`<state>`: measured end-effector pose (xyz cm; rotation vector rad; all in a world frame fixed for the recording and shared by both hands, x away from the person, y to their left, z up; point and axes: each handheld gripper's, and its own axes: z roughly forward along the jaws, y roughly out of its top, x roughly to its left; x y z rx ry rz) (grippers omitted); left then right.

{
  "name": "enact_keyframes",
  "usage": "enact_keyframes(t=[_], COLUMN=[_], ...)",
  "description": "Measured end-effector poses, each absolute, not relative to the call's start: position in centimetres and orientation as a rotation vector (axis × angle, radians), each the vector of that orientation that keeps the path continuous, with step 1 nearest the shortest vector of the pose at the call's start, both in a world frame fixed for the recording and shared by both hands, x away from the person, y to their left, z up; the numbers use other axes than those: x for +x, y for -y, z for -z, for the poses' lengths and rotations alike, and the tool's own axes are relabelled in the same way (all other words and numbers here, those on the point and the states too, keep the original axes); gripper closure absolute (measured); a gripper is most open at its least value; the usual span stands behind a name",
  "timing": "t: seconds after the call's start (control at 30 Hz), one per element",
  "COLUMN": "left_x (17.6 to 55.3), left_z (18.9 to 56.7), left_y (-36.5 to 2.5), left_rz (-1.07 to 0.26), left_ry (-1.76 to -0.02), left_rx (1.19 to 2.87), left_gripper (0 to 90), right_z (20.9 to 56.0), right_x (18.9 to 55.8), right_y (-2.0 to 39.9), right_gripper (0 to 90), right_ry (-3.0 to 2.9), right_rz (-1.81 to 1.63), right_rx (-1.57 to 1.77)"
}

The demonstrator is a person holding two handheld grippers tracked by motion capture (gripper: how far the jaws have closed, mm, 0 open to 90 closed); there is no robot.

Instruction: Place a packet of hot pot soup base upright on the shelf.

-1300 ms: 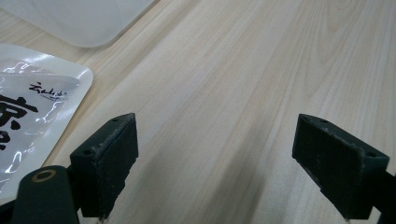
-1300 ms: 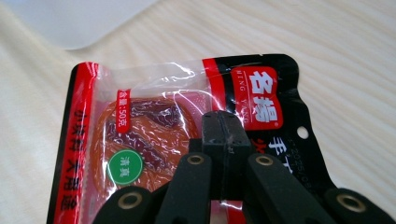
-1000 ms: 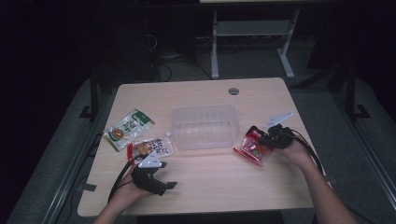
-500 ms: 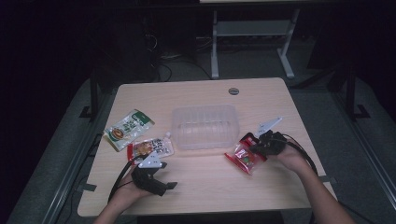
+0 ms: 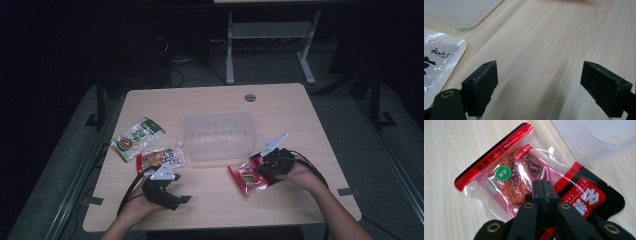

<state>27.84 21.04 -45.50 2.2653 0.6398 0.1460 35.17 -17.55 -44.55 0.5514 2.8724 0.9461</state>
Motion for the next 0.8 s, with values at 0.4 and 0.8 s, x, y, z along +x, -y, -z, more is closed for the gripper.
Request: enact_keyframes(t=[0.4, 0.8], left_x=[27.8, 27.8], left_z=[45.6, 45.6], left_y=[-20.9, -20.8], left_rz=[-0.132, -0.114], left_ry=[-0.634, -0.619], left_rx=[2.267, 2.273], left_gripper=[13.8, 13.8], right_z=[44.7, 44.7], right_x=[34.4, 33.6], right_y=[14.0, 10.0], right_gripper=[89.8, 89.8], right_ry=[-2.927, -2.962], right_rz=[-0.986, -1.018], right_rx=[0.412, 0.252])
